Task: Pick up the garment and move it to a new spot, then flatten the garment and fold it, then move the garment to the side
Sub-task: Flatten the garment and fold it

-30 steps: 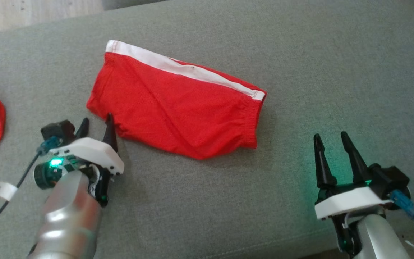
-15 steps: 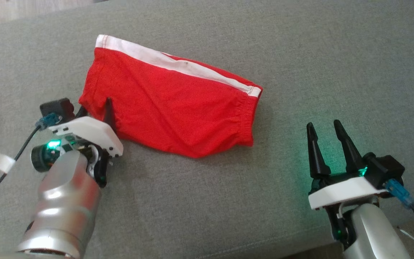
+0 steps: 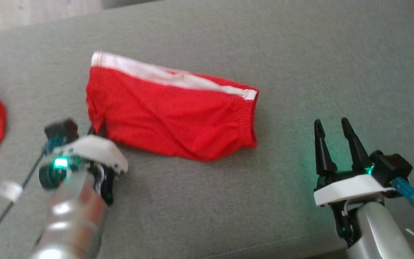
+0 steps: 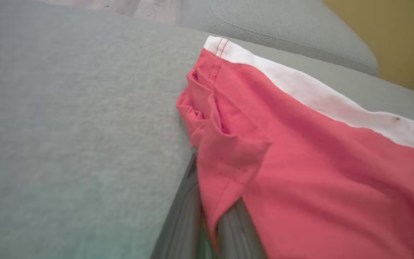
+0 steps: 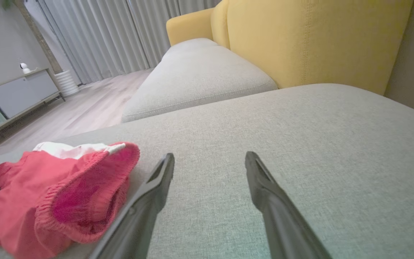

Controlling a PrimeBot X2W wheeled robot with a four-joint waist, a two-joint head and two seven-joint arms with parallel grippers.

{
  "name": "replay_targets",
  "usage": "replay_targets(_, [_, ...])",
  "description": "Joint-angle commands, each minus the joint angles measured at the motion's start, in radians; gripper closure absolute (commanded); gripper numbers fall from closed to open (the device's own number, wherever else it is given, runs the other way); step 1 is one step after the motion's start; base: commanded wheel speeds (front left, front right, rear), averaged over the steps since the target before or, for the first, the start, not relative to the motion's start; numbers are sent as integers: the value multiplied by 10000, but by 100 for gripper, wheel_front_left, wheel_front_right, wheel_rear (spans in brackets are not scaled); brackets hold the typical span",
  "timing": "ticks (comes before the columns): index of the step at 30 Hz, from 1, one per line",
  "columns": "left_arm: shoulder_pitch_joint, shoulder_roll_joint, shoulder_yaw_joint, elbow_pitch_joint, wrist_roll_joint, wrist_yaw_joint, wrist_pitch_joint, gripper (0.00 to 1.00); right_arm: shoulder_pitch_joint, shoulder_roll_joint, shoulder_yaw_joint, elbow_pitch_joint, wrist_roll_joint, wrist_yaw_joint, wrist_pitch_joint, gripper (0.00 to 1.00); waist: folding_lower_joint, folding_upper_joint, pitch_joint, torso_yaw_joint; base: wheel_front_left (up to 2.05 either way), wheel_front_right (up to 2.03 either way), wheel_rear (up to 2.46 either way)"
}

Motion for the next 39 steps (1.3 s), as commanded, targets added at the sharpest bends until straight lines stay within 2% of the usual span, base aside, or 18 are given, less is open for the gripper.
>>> replay_targets(1, [199, 272, 314, -128, -131, 79, -237, 100, 25, -30, 167, -234, 58, 39, -107, 0, -1, 0, -422, 417, 0, 0, 0])
replay_targets(8, [1725, 38, 429, -959, -254, 222, -604, 100, 339, -30, 91, -23, 83, 39, -107, 0, -1, 0, -1303, 1392, 0, 0, 0])
replay_targets(17, [3530, -42, 557, -2932, -400, 773, -610, 100, 542, -30, 319, 101, 135, 39, -107, 0, -1, 0, -1582, 1689, 0, 0, 0])
replay_targets(18, [3676, -43, 500, -3193, -444, 865, -611, 92, 541, -30, 399, 115, 122, 39, -107, 0, -1, 0, -1578, 1719, 0, 0, 0])
replay_targets(19, [3810, -44, 437, -3466, -464, 977, -611, 57, 529, -30, 481, 116, 118, 39, -107, 0, -1, 0, -1570, 1760, 0, 0, 0])
replay_targets(20, [3931, -45, 341, -3745, -426, 1081, -611, 14, 507, -30, 580, 105, 149, 39, -107, 1, -1, 0, -1551, 1813, 0, 0, 0])
replay_targets(21, [4032, -46, 210, -4047, -228, 1227, -611, 0, 465, -30, 711, 81, 196, 39, -107, 0, -1, 0, -1529, 1875, 0, 0, 0])
replay_targets(27, [4711, -47, -160, -5306, 191, 1549, -612, 0, -181, -30, 1923, -73, 577, 39, -107, 0, -1, 0, -1388, 2408, 0, 0, 0])
replay_targets(30, [4966, -47, -289, -5827, 434, 1579, -612, 0, -707, -30, 2323, 243, 730, 39, -107, 0, -1, 0, -1304, 2802, 0, 0, 0])
replay_targets(33, [5180, -48, -412, -6290, 513, 1563, -612, 0, -1221, -30, 2447, 840, 698, 39, -107, 0, -1, 0, -1248, 3217, 0, 0, 0])
replay_targets(39, [5415, -48, -565, -6875, 652, 1609, -612, 0, -1810, -30, 2030, 2725, 367, 39, -98, 0, -1, 0, -1169, 3842, 0, 0, 0])
